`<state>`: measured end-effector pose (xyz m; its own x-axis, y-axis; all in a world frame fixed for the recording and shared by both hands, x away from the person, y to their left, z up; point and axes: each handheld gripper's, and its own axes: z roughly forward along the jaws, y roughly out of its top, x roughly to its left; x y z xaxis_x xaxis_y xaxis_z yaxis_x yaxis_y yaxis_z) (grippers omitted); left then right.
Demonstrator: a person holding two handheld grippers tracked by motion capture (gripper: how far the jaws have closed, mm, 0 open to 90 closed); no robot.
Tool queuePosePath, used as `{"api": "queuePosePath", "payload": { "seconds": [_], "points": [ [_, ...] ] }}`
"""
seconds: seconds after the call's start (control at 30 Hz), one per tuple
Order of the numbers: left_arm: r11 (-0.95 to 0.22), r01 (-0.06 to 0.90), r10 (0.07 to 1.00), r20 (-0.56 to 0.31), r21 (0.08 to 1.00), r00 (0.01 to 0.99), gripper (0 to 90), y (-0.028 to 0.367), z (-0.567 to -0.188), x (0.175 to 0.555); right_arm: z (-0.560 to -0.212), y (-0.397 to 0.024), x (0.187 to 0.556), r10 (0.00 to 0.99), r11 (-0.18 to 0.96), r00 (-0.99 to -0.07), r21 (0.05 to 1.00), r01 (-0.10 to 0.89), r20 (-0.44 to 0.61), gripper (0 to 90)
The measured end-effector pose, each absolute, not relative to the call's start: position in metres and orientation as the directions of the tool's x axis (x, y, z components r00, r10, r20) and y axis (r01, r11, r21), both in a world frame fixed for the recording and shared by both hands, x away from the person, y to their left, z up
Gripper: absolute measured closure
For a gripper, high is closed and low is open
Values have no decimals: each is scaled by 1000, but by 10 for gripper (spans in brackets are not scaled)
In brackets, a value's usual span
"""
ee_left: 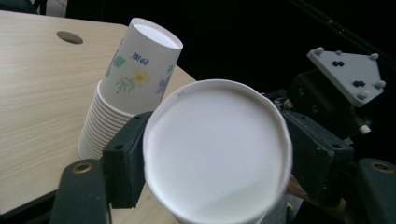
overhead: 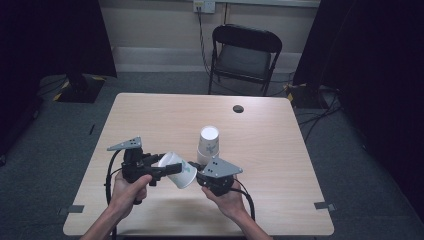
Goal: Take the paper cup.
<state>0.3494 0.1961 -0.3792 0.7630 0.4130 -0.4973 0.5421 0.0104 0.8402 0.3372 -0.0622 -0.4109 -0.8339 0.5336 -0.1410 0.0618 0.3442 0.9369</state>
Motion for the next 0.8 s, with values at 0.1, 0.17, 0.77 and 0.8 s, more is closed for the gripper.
{"api": "queuePosePath", "payload": {
  "seconds": [0.1, 0.17, 0.77, 0.8],
  "points": [
    [10, 533, 423, -487, 846, 764, 274, 198, -378, 349, -411, -63, 338, 531, 343, -837, 937, 71, -131, 856],
    [15, 522, 434, -476, 853, 765, 271, 200, -377, 349, -411, -64, 339, 527, 348, -841, 934, 83, -122, 856],
    [-7, 461, 484, -400, 888, 778, 319, 206, -375, 349, -417, -60, 341, 486, 368, -872, 919, 141, -60, 858],
    [-7, 456, 489, -395, 890, 778, 315, 207, -375, 349, -418, -60, 341, 484, 370, -873, 917, 149, -54, 858]
  ]
}}
